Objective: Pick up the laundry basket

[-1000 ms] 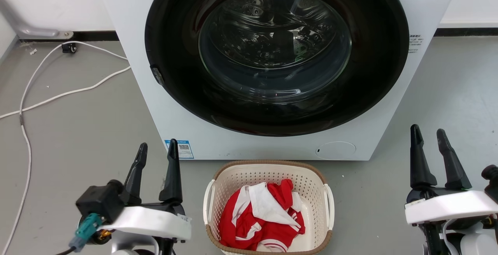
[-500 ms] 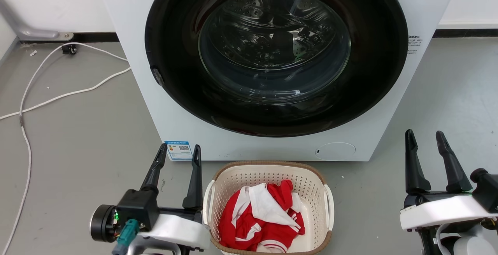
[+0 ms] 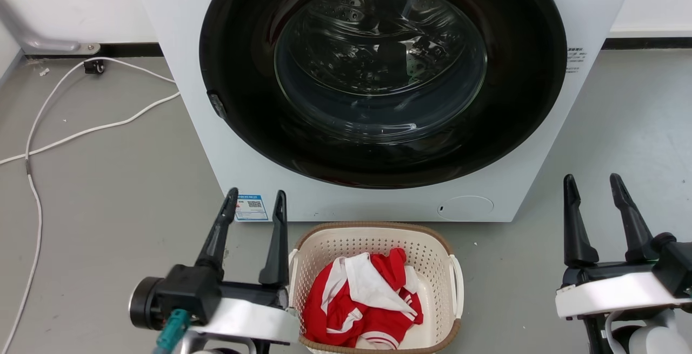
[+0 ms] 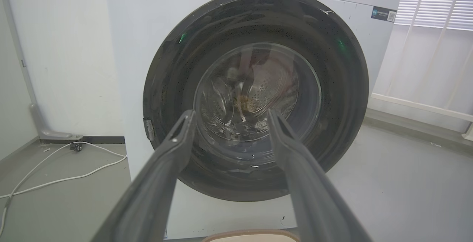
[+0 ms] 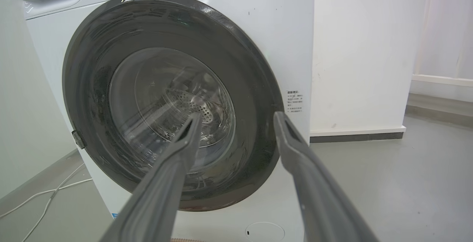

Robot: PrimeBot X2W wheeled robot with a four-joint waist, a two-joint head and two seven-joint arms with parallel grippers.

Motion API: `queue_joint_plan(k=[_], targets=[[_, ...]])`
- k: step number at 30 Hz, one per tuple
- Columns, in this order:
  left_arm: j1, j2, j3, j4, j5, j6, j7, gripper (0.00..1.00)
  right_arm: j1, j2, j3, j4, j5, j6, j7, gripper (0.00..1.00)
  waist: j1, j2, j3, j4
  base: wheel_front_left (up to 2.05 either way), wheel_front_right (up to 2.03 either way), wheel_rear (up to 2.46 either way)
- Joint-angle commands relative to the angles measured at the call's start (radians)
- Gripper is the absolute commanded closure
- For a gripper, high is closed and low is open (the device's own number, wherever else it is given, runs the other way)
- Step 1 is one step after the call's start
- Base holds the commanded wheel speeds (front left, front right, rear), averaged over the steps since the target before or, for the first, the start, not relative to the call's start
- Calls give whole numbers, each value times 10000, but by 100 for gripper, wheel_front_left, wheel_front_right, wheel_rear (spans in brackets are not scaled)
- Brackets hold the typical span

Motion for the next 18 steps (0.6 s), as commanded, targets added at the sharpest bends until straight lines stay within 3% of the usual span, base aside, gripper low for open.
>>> queue_joint_plan(k=[1, 11, 18], targets=[[119, -206, 350, -159, -64, -365, -103, 0, -23, -35, -66, -60, 56, 18, -92, 0, 0, 0, 16, 1, 0, 0, 0], [762, -1141, 1729, 722, 619, -2564, -304, 0, 119, -31, -269, 622, 501, 11, -283, 0, 0, 0, 13, -46, 0, 0, 0], [818, -1347, 1836, 1414, 1754, -3054, -427, 0, 18, -33, -241, 1152, 91, 11, -410, 0, 0, 0, 36, -50, 0, 0, 0]])
